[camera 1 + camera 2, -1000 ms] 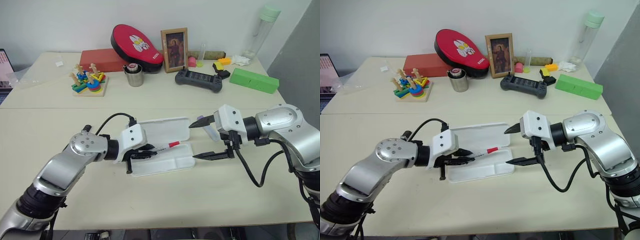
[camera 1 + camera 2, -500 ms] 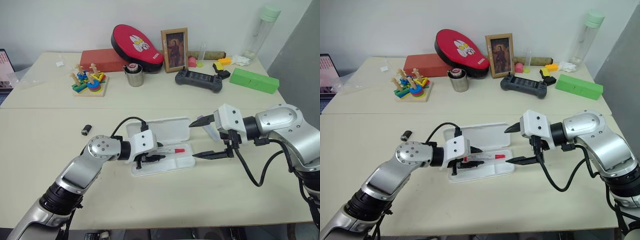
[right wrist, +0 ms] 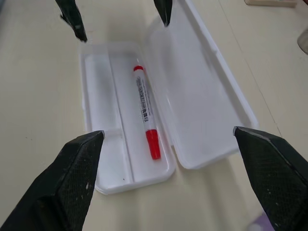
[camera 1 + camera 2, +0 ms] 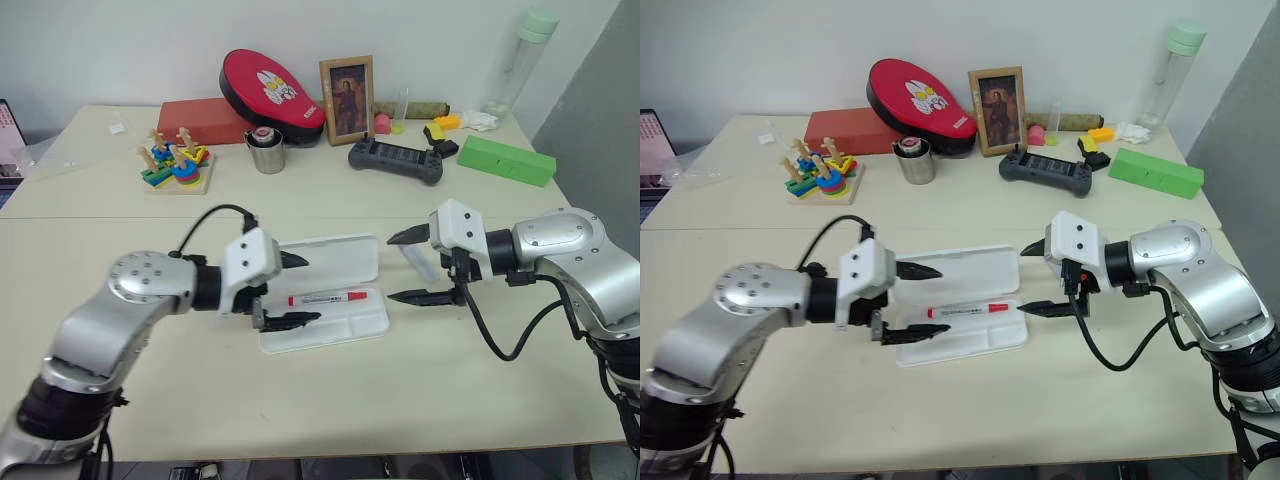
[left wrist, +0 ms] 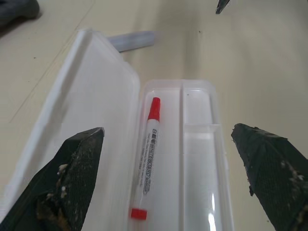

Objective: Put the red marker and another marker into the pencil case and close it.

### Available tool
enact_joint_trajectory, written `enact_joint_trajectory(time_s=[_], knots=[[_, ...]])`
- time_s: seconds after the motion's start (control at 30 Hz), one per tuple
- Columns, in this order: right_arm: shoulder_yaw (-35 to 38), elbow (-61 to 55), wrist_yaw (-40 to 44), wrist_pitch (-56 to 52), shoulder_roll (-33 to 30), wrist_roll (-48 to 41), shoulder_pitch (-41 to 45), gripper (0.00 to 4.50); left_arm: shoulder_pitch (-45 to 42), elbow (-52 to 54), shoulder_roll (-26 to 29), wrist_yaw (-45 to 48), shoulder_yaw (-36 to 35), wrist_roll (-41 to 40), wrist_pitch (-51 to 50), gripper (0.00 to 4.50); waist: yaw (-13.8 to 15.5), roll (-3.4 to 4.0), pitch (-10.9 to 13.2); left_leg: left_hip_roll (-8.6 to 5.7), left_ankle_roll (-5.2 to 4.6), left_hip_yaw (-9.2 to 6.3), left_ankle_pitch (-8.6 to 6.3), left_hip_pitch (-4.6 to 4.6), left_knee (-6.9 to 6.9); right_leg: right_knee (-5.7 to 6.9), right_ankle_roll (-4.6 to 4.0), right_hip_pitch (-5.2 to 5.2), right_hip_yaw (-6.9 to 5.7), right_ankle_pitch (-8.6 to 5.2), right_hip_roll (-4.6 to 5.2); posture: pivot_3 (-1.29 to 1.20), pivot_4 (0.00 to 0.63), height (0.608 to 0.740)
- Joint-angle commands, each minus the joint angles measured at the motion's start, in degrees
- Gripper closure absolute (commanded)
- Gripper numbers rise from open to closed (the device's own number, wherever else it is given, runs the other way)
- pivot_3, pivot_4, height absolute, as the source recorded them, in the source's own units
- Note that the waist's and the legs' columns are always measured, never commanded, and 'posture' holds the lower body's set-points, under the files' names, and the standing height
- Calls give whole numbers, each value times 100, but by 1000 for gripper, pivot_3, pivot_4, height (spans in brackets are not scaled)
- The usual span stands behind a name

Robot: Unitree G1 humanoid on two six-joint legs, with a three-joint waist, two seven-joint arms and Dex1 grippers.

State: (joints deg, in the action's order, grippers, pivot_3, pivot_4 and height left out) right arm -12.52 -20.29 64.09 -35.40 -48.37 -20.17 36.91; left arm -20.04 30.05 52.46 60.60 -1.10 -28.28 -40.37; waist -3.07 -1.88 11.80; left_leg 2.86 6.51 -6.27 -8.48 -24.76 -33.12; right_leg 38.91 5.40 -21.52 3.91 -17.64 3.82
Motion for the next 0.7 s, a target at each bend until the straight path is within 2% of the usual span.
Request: enact_joint_trajectory(time_s=[0.03, 0.13, 0.27, 0.43, 0.7], knots=[[64, 245, -264, 126, -59, 387, 44, 0, 156, 473, 502, 163, -1161, -725, -529, 22, -4, 0, 1, 0, 0, 1, 0, 0, 0, 0, 0, 0, 1, 0, 0, 0, 150, 740], [-108, 840, -719, 61, 129, 862, 113, 0, 306, 694, 1124, 336, -2125, -1094, -979, 22, -18, -9, 5, 4, 0, -1, 0, -1, 2, 2, -3, -7, -2, -1, -4, 0, 150, 740], [-276, 1489, -1164, 5, 416, 1344, 213, 0, 540, 1029, 1423, 171, -2516, -1461, -1384, 22, -27, 12, 5, 2, 0, 8, 0, 0, 2, 0, -3, -6, 6, -1, -1, 0, 150, 740], [-195, 2113, -1562, -193, 881, 1507, 281, 0, 630, 1264, 1475, 7, -2757, -1777, -1468, 22, -23, 13, 6, 3, 0, 5, 0, -1, 4, 5, -5, -12, 5, -1, -3, 0, 150, 740], [125, 3095, -2271, -957, 1505, 1537, 564, 0, 794, 1180, 1491, -221, -2731, -1767, -1318, 22, -27, 14, 7, 3, 0, 6, 0, -1, 4, 6, -5, -12, 6, -1, -3, 0, 150, 740]])
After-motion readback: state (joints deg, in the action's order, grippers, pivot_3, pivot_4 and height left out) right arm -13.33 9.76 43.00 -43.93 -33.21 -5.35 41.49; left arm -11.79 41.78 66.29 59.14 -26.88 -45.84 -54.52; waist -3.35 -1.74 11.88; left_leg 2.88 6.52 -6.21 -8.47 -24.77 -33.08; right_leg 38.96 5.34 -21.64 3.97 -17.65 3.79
